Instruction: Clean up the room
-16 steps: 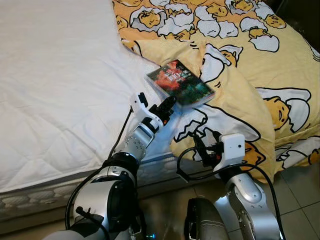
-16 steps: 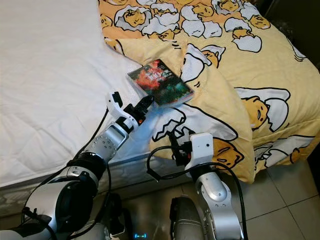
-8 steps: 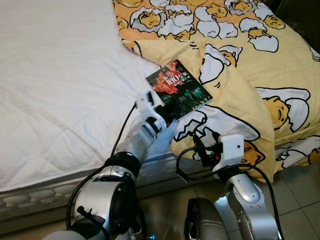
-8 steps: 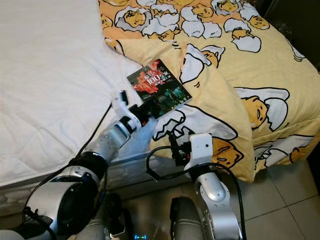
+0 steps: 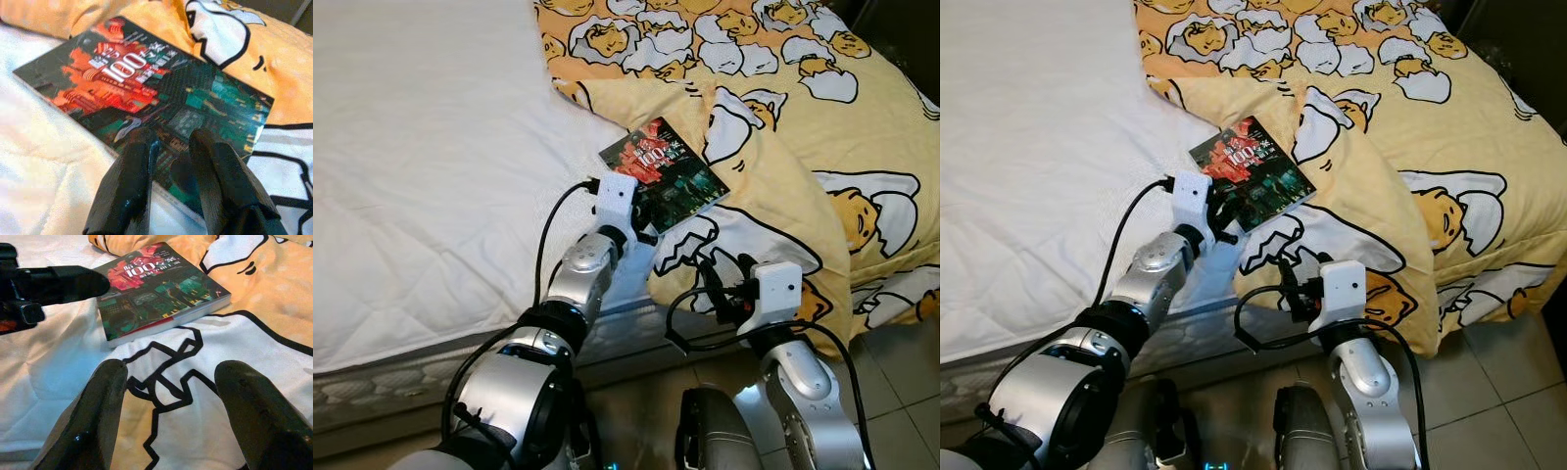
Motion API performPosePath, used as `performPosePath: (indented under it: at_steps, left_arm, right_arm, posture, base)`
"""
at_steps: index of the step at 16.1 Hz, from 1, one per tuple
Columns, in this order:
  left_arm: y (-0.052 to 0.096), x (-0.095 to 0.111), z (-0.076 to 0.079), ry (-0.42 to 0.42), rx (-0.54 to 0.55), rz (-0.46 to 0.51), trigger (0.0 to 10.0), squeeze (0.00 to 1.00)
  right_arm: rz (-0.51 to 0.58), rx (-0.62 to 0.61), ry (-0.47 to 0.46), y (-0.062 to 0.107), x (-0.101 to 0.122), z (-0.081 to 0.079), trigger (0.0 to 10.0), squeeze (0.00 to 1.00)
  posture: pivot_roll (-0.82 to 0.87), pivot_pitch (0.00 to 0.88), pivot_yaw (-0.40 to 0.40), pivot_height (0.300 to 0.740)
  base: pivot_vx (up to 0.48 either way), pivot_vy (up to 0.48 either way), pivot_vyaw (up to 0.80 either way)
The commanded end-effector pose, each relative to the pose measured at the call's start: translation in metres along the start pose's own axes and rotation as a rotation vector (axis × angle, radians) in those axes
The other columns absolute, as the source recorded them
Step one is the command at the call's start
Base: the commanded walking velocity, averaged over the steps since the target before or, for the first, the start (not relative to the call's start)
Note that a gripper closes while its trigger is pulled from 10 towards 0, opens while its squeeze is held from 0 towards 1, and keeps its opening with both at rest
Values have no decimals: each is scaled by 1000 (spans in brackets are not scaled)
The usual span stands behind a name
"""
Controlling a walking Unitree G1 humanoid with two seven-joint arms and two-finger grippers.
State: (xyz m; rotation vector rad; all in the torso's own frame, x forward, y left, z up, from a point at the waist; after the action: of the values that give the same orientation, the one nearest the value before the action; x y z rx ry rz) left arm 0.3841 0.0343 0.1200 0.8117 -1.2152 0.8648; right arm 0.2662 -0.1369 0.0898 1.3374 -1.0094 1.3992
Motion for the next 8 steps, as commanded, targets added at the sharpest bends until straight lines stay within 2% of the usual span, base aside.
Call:
performPosePath:
  at_steps: [1,3,8]
  left_arm:
    - [-2,2,8,-27,-16,10,10000,1000]
    - [-2,-1,13,-37,-31,14,10000,1000]
    - [-1,-5,18,-35,-52,11,10000,1000]
  right_arm:
    - [5,-7,-5,1,-1,1,10000,0]
    - [6,-11,-6,1,-2,1,10000,0]
    - [9,-20,-4,1,-3,3,10000,0]
  posture:
    - [-181,143,18,688]
    - [-179,142,20,712]
    - [-177,143,21,740]
  base:
    - [0,0,0]
    - [0,0,0]
    - [0,0,0]
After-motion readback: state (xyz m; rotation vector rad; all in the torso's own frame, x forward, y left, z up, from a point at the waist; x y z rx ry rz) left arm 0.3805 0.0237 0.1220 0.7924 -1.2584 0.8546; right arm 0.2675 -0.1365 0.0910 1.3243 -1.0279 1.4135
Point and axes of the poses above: a point about 5 cm out from each wrist's last joint towards the gripper, its own y axis pointing back from the gripper into the wrist, its own x axis along the axis of the wrist's last joint, z = x × y, the point moved 2 cm from there along -y, pointing out of the wrist towards the gripper, and after that the axes turned 5 degrees about y, right-handed, at the moved point
